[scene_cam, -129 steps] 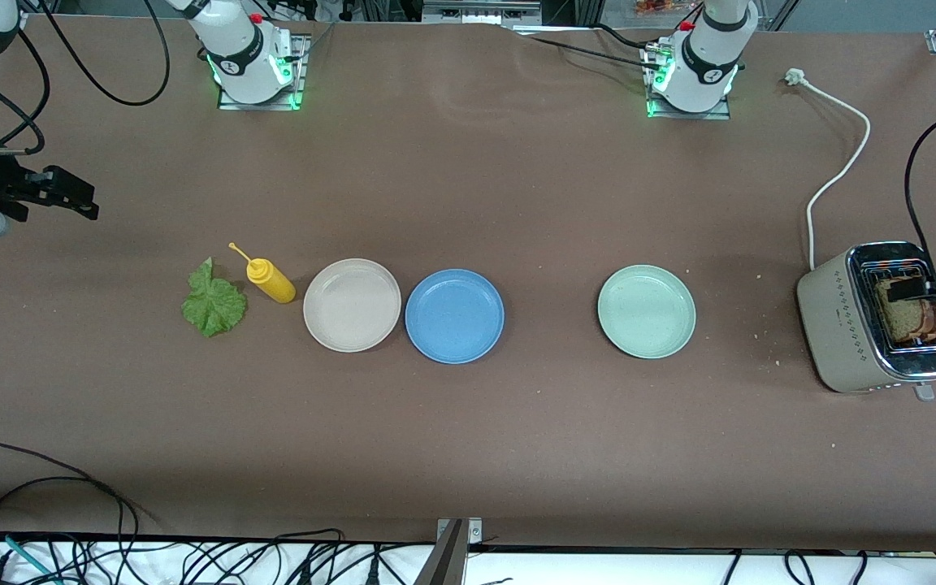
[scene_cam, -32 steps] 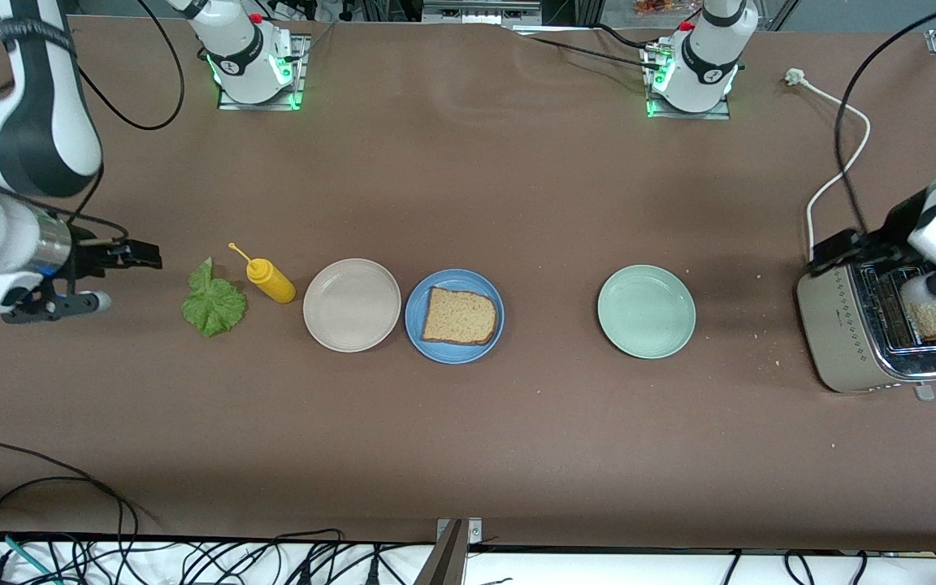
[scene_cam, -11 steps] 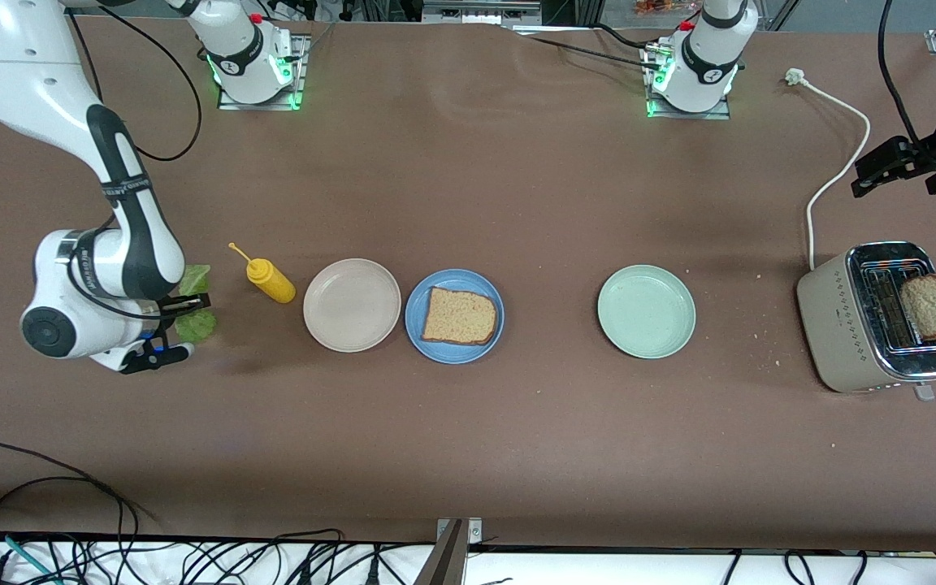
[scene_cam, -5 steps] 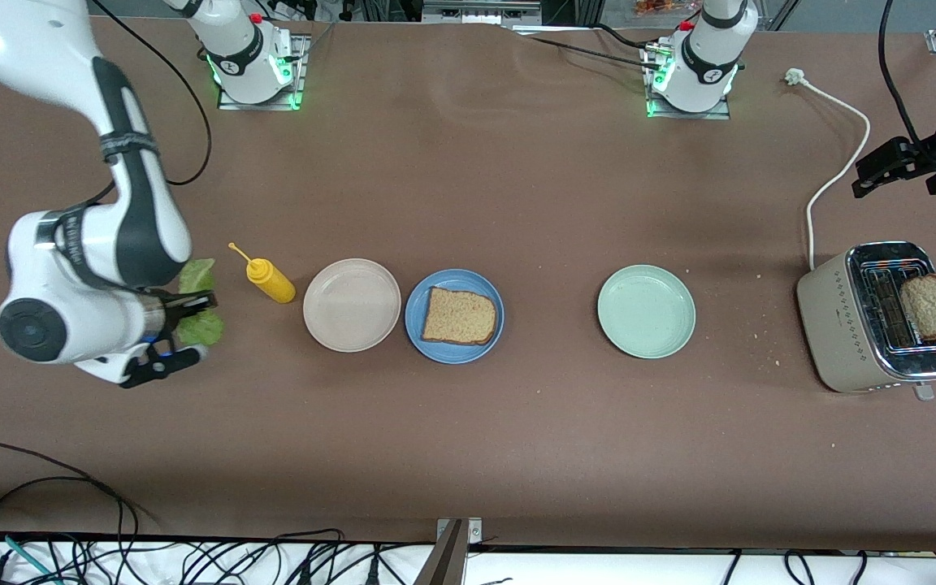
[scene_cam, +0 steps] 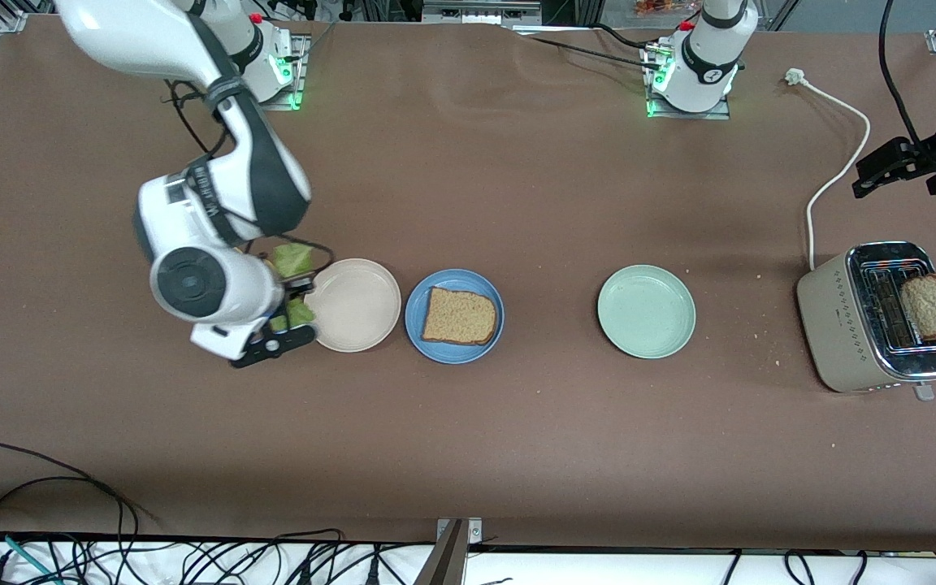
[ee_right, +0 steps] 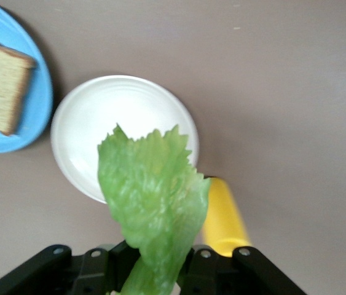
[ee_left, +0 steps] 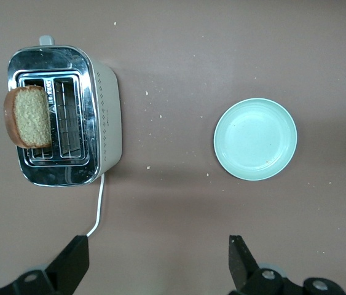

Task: Make sandwich in blue plate with both arms
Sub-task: 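Carry the lettuce over the bread and release it with the right gripper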

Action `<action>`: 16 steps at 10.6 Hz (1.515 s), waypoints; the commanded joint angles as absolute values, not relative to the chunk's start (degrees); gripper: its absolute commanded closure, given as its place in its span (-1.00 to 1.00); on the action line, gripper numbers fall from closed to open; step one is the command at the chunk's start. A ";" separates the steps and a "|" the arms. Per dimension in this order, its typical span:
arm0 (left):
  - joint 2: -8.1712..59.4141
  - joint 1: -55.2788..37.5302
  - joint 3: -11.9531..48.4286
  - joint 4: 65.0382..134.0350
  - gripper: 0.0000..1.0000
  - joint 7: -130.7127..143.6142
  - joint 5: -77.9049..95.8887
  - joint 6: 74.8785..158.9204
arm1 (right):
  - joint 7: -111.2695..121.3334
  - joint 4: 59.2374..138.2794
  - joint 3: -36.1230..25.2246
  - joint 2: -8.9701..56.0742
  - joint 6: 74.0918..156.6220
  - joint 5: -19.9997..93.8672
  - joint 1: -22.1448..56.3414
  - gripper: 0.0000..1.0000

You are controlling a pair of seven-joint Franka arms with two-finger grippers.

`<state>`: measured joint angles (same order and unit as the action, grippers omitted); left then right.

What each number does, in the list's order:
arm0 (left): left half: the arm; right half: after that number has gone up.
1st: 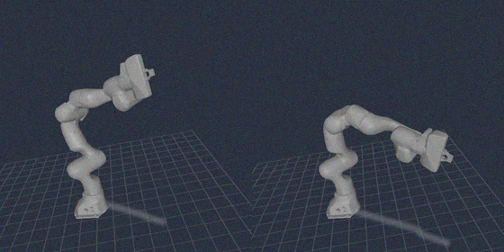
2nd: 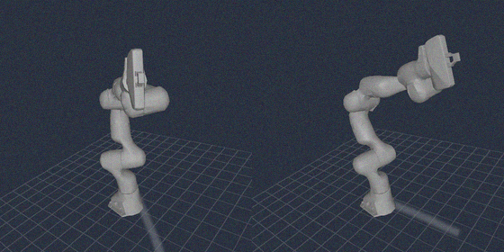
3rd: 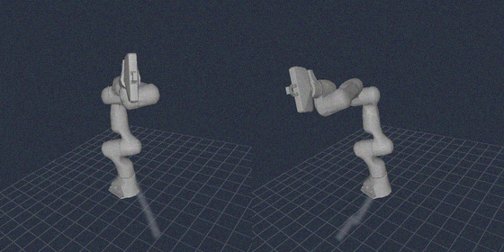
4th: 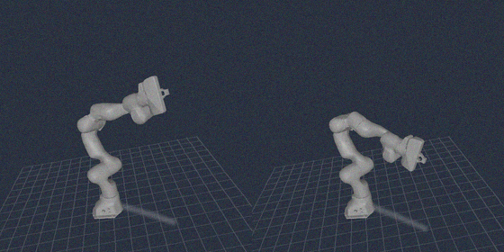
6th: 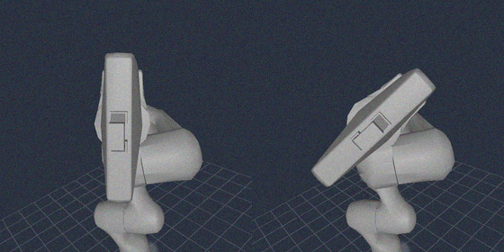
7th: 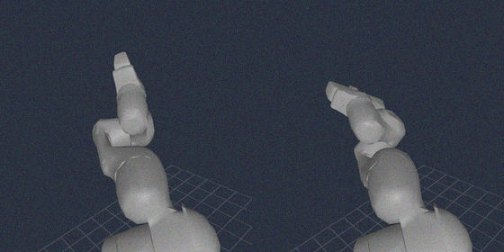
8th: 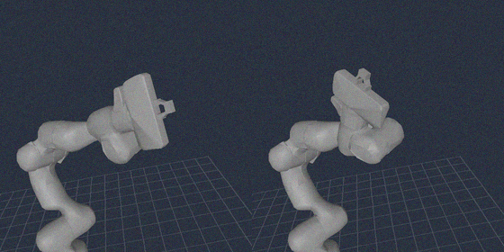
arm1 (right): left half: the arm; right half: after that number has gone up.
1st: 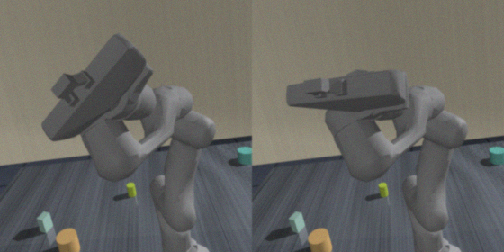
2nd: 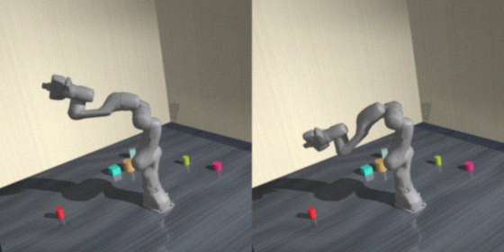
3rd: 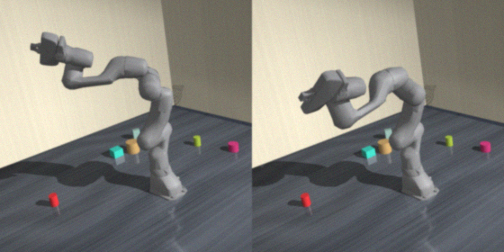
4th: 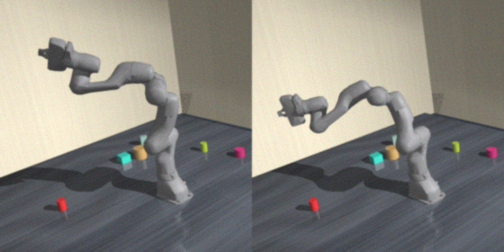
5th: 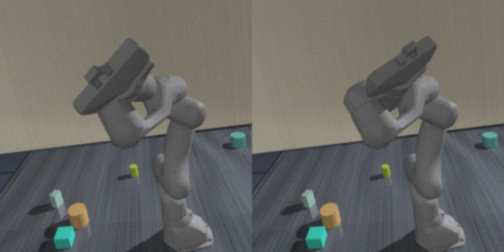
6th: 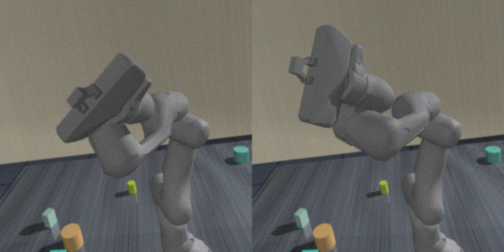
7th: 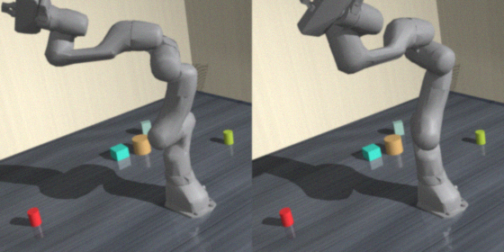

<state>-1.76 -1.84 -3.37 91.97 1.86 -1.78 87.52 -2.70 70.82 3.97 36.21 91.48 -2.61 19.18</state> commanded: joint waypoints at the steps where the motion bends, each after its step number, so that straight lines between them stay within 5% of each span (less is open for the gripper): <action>1: -1.58 -1.58 -2.90 91.50 -1.00 1.58 -3.60 87.01 | -19.19 68.91 4.66 39.19 98.48 0.25 26.69 0.98; 7: -1.23 -1.58 -2.90 91.06 -1.00 1.58 -3.60 87.01 | -26.72 69.43 4.66 49.29 124.69 3.78 33.04 0.95; 8: -1.23 -1.58 -2.90 91.05 -1.00 1.58 -3.60 87.01 | -26.72 69.43 4.66 51.05 125.50 3.61 33.22 0.82; 9: -1.23 -1.58 -2.90 91.05 -1.00 1.58 -3.60 87.01 | -26.72 69.69 4.75 51.85 125.51 3.60 33.57 0.20; 10: -1.23 -1.58 -2.90 91.05 -1.00 1.58 -3.60 87.01 | -26.72 70.48 4.66 51.68 125.51 3.17 33.92 -0.99; 16: -1.23 -1.58 -2.90 91.14 -1.00 1.58 -3.60 87.01 | -26.11 70.40 4.48 49.23 124.80 3.87 33.66 -1.00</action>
